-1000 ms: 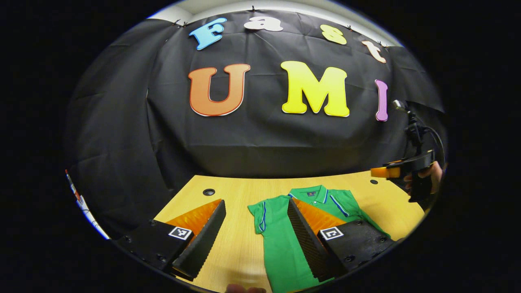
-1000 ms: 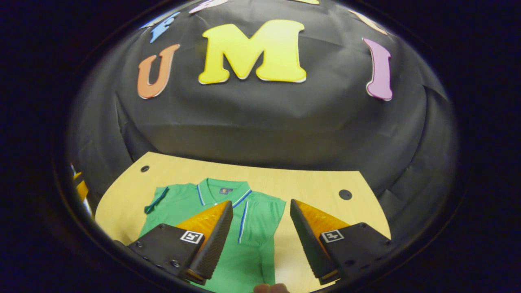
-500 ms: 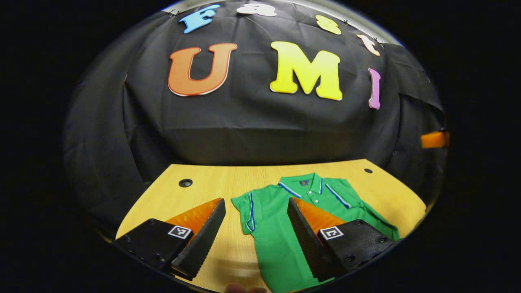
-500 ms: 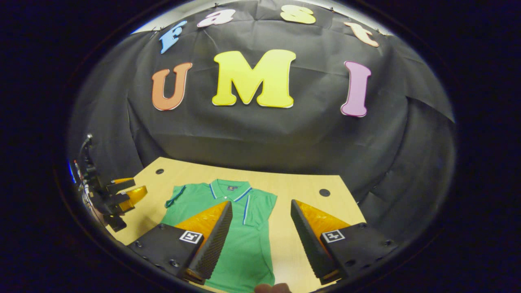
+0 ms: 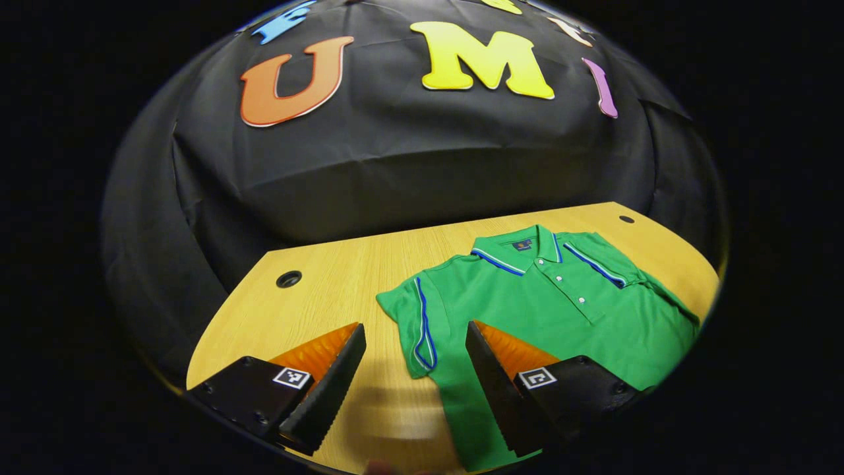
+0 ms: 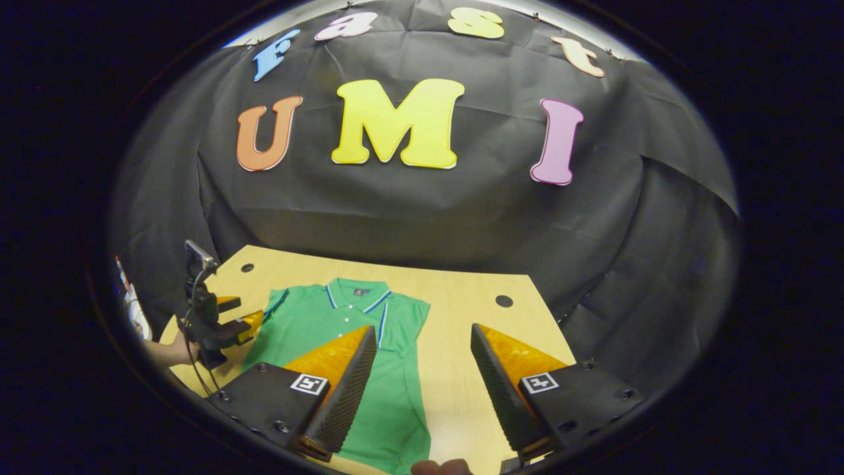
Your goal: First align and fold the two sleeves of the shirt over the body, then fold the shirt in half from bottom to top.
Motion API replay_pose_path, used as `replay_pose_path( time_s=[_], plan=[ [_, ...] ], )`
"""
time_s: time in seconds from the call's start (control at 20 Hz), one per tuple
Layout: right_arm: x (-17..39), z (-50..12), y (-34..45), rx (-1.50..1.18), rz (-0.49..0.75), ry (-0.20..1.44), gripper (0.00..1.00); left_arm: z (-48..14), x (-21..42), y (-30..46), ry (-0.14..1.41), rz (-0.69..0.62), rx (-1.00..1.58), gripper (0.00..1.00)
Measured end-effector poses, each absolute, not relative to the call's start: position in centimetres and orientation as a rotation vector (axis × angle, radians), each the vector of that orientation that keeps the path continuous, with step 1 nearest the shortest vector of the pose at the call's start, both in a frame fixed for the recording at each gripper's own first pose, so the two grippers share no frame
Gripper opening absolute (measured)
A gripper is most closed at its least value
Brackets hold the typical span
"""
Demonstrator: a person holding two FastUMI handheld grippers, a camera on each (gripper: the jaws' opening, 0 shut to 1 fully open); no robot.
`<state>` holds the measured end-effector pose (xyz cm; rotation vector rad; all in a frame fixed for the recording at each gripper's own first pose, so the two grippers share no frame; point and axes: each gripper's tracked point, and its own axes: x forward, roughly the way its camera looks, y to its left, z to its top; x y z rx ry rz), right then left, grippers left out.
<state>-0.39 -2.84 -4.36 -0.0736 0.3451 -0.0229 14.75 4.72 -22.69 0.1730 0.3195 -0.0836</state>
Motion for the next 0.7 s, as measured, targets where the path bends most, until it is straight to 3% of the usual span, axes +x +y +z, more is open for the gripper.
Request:
replay_pose_path(
  time_s=[0.1, 0.2, 0.6, 0.7],
  plan=[
    [0.0, -4.0, -2.6, -0.069, -0.017, 0.344, 0.88, -22.6, 16.6, 4.7, 0.330, -0.076, 0.180, 0.99],
    [0.2, -3.8, -2.6, -0.074, -0.013, 0.345, 0.88, -22.3, 18.4, 5.3, 0.345, -0.042, 0.160, 0.93],
    [-0.2, -4.2, -3.7, -0.047, -0.027, 0.357, 0.90, -24.9, 23.1, 6.1, 0.463, 0.036, 0.308, 0.93],
    [-0.2, -4.3, -3.8, -0.051, -0.030, 0.363, 0.90, -25.7, 23.6, 6.6, 0.503, 0.057, 0.350, 0.87]
  ],
)
